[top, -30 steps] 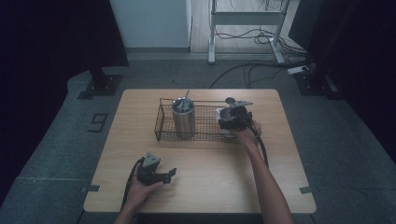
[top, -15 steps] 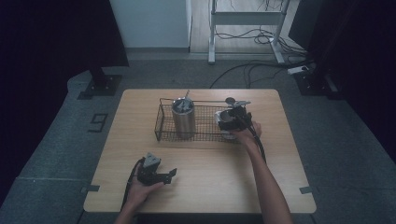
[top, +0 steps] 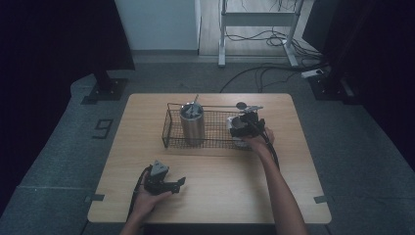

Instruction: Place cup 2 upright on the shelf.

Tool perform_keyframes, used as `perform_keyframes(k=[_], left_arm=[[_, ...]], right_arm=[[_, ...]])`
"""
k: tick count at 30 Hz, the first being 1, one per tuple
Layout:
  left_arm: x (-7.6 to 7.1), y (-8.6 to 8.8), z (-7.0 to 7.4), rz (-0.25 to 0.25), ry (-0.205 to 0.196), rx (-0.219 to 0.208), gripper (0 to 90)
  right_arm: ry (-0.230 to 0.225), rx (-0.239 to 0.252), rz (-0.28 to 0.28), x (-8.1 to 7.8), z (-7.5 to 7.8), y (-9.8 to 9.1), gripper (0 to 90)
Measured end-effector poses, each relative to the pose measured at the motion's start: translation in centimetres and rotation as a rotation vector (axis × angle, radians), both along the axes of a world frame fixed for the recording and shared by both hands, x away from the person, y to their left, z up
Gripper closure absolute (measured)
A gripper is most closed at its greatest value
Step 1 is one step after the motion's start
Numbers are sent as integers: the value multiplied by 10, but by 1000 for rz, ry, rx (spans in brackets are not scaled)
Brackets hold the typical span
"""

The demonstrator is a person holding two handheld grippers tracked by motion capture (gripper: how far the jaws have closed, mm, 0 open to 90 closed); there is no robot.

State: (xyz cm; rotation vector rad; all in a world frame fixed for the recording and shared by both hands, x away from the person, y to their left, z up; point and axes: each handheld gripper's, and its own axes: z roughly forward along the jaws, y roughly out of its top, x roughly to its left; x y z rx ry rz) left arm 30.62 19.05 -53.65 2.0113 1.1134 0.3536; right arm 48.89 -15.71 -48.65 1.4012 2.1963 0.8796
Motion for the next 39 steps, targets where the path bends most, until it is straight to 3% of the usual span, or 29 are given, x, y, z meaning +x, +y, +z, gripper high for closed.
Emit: perform_keyframes(k=[7,14,28,31,39], left_arm=[[0,-1,0,-6,2,1,157],[0,-2,0,-9,2,3,157],[0,-1,0,-8,0,1,157],[-1,-1,1,-7,0,6,157],[-1,0,2,-3,-5,1,157]], right_arm=[[25,-35,2,-3,1,-1,60],[28,-35,8,-5,1,-3,42],[-123,102,-2,-18,26,-11,15],[-165,118,5,-23,34,-12,27],[-215,147,22,-41,46,-17,65]])
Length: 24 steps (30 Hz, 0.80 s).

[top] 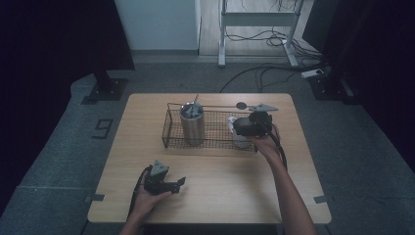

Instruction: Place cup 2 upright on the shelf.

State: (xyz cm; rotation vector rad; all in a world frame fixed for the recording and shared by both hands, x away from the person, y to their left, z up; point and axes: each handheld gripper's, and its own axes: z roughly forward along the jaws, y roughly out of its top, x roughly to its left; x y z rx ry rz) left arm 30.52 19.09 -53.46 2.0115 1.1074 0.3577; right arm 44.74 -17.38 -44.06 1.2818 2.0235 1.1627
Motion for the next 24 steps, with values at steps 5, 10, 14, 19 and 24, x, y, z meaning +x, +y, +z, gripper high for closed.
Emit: perform_keyframes(k=[5,10,14,19,24], left_arm=[[0,1,1,4,-2,-5,157],[0,0,0,3,-1,-2,157],[0,-1,0,-1,0,3,157],[0,0,0,-1,0,4,157],[0,0,-1,0,1,4,157]], right_arm=[[-17,30,3,-14,-1,-11,84],[-47,55,11,-33,-2,-23,115],[-61,69,22,-49,-6,-30,128],[-64,69,36,-66,-14,-36,130],[-69,69,46,-84,-24,-40,133]])
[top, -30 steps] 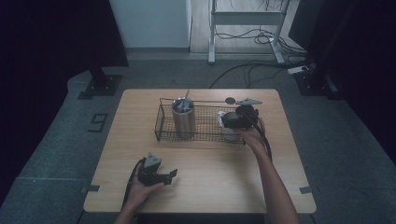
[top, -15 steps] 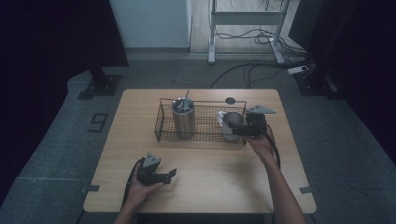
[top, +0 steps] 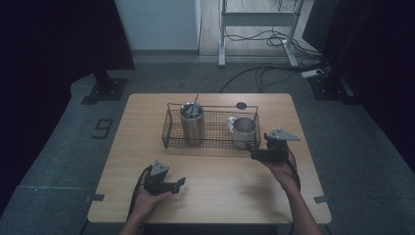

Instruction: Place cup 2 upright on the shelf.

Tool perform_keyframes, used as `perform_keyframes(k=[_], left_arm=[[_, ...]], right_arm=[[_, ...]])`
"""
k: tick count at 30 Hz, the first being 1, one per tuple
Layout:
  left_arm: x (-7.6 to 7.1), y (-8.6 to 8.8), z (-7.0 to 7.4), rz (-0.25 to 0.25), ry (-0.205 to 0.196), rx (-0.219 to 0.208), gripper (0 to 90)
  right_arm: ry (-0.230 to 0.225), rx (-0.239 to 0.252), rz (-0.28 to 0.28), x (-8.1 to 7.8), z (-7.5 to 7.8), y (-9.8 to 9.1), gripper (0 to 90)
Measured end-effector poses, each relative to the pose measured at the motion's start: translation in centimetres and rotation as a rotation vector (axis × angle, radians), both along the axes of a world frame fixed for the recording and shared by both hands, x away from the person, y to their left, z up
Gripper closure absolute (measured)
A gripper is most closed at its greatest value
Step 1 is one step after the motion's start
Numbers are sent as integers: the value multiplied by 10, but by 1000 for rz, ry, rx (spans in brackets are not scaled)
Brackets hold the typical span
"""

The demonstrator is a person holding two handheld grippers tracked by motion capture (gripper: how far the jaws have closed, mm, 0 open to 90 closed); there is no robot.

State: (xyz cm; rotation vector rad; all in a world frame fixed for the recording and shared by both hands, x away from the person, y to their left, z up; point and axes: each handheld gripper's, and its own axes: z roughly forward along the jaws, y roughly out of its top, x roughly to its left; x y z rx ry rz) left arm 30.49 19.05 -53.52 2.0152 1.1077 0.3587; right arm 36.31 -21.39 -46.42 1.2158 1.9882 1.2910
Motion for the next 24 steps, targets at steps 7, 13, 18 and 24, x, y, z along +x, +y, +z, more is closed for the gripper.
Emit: perform_keyframes(k=[7,13,18,24], left_arm=[[0,0,0,3,1,1,157],[0,1,0,4,-1,2,157],[0,0,-1,5,0,3,157],[0,1,1,7,-6,0,157]], right_arm=[[19,17,-8,-22,-22,-8,141],[44,12,-10,-39,-42,-12,142],[54,14,-10,-46,-53,-14,142],[57,5,-18,-46,-57,-15,137]])
